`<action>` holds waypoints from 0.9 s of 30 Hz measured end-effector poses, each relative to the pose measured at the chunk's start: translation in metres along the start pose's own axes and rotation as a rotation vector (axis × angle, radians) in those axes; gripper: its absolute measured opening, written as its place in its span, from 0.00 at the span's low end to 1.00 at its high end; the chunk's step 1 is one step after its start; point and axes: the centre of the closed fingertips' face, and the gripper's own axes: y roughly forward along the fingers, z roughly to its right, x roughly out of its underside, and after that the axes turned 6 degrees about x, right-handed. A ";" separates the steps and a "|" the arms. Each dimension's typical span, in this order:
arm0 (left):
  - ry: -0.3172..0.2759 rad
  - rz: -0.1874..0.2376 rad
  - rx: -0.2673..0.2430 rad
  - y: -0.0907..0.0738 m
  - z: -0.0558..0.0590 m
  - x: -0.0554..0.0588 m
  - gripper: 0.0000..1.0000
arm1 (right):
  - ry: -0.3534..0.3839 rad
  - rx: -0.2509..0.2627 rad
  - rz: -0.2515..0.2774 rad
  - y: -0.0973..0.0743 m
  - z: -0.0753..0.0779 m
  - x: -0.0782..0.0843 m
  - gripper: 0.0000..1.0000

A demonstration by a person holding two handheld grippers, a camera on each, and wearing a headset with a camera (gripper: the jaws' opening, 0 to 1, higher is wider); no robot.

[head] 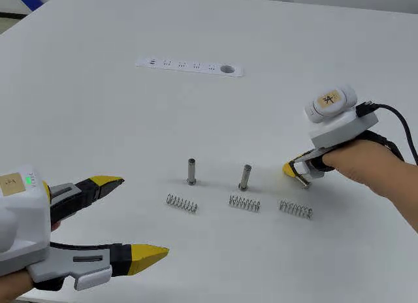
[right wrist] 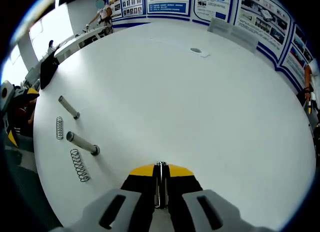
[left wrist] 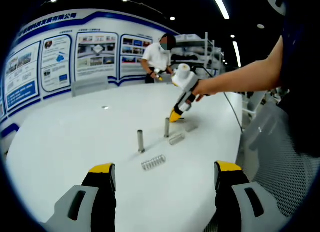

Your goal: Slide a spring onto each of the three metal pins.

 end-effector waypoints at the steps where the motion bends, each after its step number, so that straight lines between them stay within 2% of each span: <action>1: 0.001 0.001 0.001 0.000 0.000 0.000 0.82 | -0.001 0.003 -0.003 0.000 0.000 0.000 0.09; 7: 0.011 0.005 0.007 0.001 0.003 -0.004 0.82 | 0.000 0.027 0.001 -0.002 0.000 0.001 0.08; 23: 0.021 0.015 0.015 0.001 0.005 -0.009 0.81 | 0.005 0.026 0.124 -0.043 -0.010 -0.007 0.09; 27: 0.023 0.013 0.018 0.002 0.006 -0.008 0.81 | 0.011 0.032 0.142 -0.049 -0.011 -0.004 0.09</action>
